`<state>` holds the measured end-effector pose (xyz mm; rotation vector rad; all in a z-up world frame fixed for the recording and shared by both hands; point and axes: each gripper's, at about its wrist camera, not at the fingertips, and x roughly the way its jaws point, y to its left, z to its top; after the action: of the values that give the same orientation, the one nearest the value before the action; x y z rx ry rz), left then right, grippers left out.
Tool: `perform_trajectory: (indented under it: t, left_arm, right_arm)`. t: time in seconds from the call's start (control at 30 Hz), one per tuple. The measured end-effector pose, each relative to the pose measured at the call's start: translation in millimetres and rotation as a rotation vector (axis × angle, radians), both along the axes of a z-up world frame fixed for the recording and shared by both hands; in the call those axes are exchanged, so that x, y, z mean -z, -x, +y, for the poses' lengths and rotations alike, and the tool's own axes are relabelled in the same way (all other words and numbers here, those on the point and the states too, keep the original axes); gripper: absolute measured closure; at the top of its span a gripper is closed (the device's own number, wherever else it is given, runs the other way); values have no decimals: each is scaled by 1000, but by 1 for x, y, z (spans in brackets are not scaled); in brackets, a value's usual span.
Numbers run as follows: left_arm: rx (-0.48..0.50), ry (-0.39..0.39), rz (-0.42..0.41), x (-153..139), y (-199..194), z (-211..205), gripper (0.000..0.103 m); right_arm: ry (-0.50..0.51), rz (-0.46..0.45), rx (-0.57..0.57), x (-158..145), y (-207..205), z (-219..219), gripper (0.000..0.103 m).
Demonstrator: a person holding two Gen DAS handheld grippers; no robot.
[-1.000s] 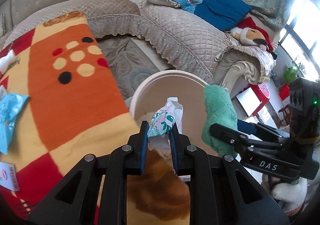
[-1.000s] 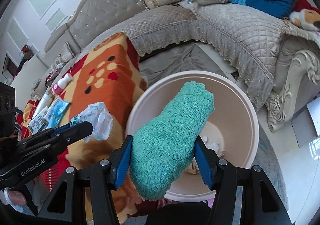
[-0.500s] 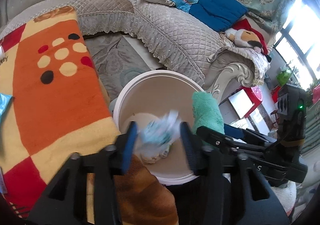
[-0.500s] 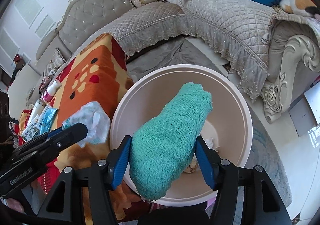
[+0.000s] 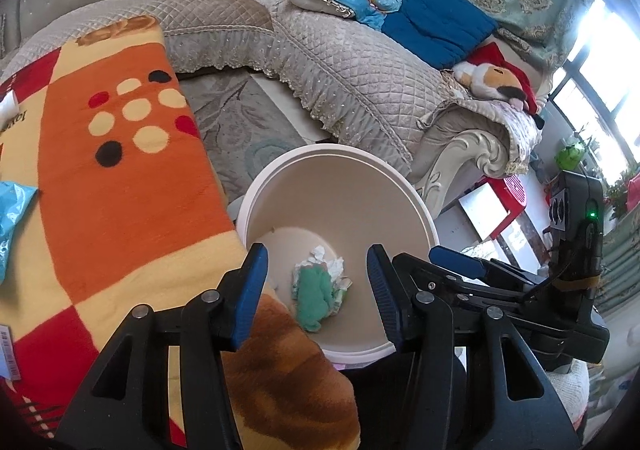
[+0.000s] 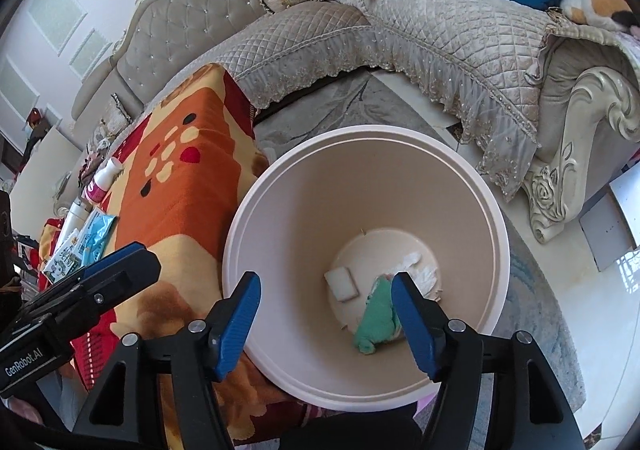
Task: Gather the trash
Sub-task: 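Carry wrapper and teal towel over the white bin and open both grippers, then move both grippers back over the blanket toward the boxes and bags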
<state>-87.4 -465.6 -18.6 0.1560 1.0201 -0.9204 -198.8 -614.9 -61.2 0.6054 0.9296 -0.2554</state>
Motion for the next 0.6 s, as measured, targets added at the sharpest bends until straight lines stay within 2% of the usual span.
perform_trajectory:
  t: [0.27, 0.6]
  left_arm:
    - [-18, -13, -23, -3, 1, 11, 53]
    - [-87, -24, -41, -7, -8, 41, 53]
  right_arm:
    - [3, 3, -11, -2, -2, 6, 37]
    - [11, -18, -52, -13, -12, 28, 37]
